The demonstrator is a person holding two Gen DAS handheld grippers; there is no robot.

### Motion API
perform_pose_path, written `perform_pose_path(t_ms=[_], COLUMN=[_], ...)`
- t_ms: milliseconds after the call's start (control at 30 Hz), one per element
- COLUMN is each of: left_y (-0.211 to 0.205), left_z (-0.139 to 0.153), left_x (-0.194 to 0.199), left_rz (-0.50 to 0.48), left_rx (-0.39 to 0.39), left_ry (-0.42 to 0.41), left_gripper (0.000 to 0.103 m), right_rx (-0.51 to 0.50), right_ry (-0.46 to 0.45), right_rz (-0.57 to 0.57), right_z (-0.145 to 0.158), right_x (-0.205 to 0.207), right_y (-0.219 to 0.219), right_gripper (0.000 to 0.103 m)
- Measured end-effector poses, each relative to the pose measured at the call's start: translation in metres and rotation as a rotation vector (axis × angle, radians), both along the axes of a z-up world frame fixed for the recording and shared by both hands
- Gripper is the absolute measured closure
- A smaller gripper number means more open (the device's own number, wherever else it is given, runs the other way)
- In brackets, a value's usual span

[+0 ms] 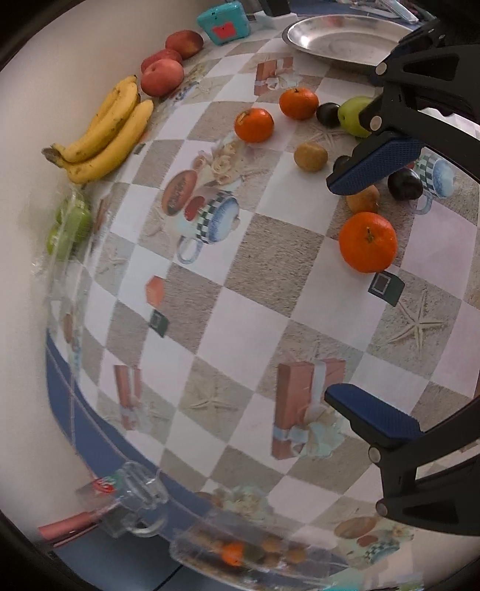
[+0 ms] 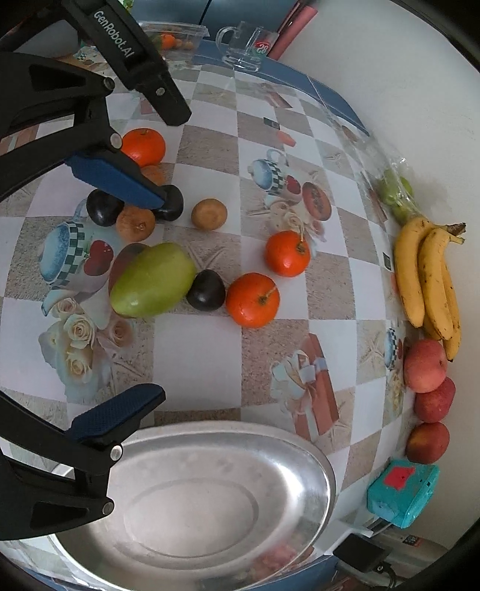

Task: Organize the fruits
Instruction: 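Grasp the green mango with the right gripper while the left gripper grasps a tangerine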

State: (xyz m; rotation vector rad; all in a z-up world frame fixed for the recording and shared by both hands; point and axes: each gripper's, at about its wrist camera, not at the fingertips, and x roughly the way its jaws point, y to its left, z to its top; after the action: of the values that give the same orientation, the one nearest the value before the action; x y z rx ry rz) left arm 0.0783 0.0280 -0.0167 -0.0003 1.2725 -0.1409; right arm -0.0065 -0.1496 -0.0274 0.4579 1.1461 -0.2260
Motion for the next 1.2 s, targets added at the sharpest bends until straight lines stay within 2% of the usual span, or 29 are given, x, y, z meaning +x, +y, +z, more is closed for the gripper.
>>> perform_pose_path(t_ms=[33,133,233,300,367,433,600,767,867,1000,1200], left_y=[0.0,0.002,0.006,0.007,0.006,0.004,-0.003,-0.002,-0.001,-0.002,-0.004], left_z=[-0.002,-0.008,-0.014,-0.016,-0.015,-0.016,-0.017,-0.015,-0.016,-0.02,-0.019], left_x=[0.0,0.0,0.001,0.001,0.0,-0.001,-0.002,-0.001,-0.001,0.0,-0.001], left_rz=[-0.003,0.015,0.041,0.049,0.046,0.039,0.015,0.019,0.02,0.025,0.018], left_rx=[-0.005,-0.017,-0.055,-0.067,-0.071,-0.079,-0.111,-0.133,-0.14,-0.157,-0.19], left_ry=[0.009,0.062,0.095,0.105,0.104,0.108,0.127,0.126,0.13,0.15,0.155], left_gripper=[0.0,0.0,0.0,0.003,0.013,0.014,0.025,0.038,0.042,0.045,0.061], right_rx=[0.007,0.02,0.019,0.026,0.03,0.03,0.033,0.035,0.045,0.05,0.054], right_ry=[-0.001,0.007,0.007,0.004,0.001,-0.001,0.005,0.011,0.015,0.012,0.013], right_rz=[0.0,-0.002,0.003,-0.001,0.0,0.003,0.003,-0.003,-0.004,-0.002,0.0], right_z=[-0.001,-0.004,-0.005,-0.005,-0.006,-0.007,-0.01,-0.012,-0.014,-0.014,-0.014], right_x=[0.0,0.001,0.001,0.002,0.002,0.003,0.004,0.004,0.004,0.005,0.006], right_y=[0.0,0.002,0.003,0.003,0.003,0.004,0.005,0.004,0.004,0.004,0.005], right_gripper=[0.018,0.02,0.029,0.032,0.034,0.04,0.042,0.048,0.052,0.054,0.056])
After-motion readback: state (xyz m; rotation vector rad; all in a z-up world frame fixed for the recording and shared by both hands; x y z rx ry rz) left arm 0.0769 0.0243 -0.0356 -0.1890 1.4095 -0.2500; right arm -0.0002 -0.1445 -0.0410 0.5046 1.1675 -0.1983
